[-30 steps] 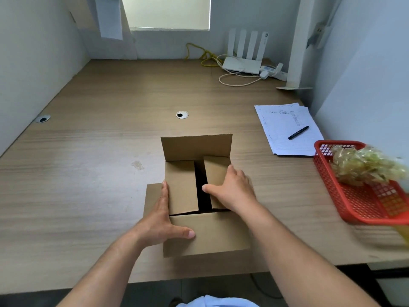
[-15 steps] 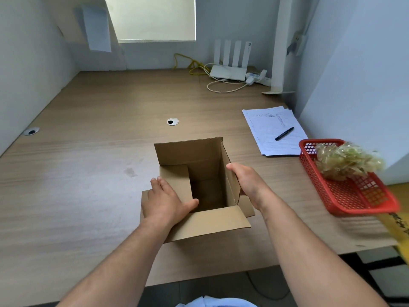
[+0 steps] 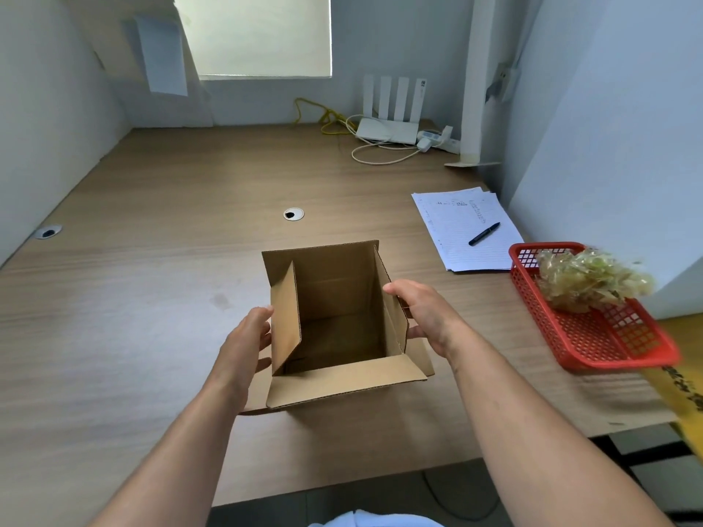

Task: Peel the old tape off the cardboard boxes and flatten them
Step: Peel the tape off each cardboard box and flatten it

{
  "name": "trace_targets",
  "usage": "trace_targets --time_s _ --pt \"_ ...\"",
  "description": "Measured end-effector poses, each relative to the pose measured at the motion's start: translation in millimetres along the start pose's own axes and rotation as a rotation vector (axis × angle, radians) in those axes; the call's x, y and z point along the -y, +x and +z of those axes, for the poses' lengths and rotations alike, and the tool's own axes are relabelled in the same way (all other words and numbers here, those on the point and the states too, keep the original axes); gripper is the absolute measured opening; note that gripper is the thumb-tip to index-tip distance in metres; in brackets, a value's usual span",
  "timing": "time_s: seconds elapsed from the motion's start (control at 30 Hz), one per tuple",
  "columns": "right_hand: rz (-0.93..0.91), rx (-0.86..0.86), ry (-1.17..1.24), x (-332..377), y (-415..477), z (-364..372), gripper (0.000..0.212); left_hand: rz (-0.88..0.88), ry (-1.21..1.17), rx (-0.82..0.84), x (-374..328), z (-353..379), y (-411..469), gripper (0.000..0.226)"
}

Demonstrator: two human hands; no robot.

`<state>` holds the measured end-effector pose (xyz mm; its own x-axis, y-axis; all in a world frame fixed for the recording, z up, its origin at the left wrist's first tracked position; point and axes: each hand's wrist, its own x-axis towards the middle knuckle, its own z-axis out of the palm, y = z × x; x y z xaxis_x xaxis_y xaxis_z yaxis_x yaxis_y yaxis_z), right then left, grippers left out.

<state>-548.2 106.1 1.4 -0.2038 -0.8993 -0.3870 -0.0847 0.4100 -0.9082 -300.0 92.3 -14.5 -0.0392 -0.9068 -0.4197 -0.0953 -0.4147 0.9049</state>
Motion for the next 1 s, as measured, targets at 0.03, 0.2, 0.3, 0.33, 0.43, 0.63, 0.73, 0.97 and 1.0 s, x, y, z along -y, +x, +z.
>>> trace_targets --time_s 0.03,0.2,0.3,0.33,0.43,0.63,0.73,0.97,1.0 --pt "0.014 0.003 -0.015 -0.5 1.2 -0.3 0.020 -0.013 -0.008 -0.006 -0.5 -1.6 3.1 0.043" --pt "0.150 0.043 -0.024 -1.0 5.1 1.1 0.050 -0.221 -0.019 -0.029 -0.8 -6.4 18.3 0.091" --pt "0.276 0.080 0.058 -1.1 5.1 3.0 0.070 -0.341 -0.058 0.052 -0.2 -4.6 21.8 0.101" --pt "0.299 0.081 0.074 -1.6 5.3 3.3 0.074 -0.351 -0.059 0.075 -0.5 -3.6 22.0 0.103" --pt "0.267 0.074 0.127 -1.4 6.8 0.8 0.082 -0.290 -0.066 0.102 -6.4 -2.9 23.0 0.101" --pt "-0.014 0.011 0.482 12.2 12.6 -14.6 0.078 -0.002 -0.366 0.119 -31.6 -8.2 22.0 0.086" --pt "-0.057 0.072 0.471 10.8 10.5 -13.7 0.073 0.031 -0.364 0.125 -33.8 -6.1 21.3 0.084" --pt "0.088 -0.007 0.393 -33.7 7.2 3.0 0.054 -0.122 -0.153 0.193 0.3 2.2 15.1 0.094" --pt "0.100 -0.041 0.381 -37.6 7.7 2.9 0.050 -0.123 -0.134 0.198 3.6 2.0 15.4 0.095"
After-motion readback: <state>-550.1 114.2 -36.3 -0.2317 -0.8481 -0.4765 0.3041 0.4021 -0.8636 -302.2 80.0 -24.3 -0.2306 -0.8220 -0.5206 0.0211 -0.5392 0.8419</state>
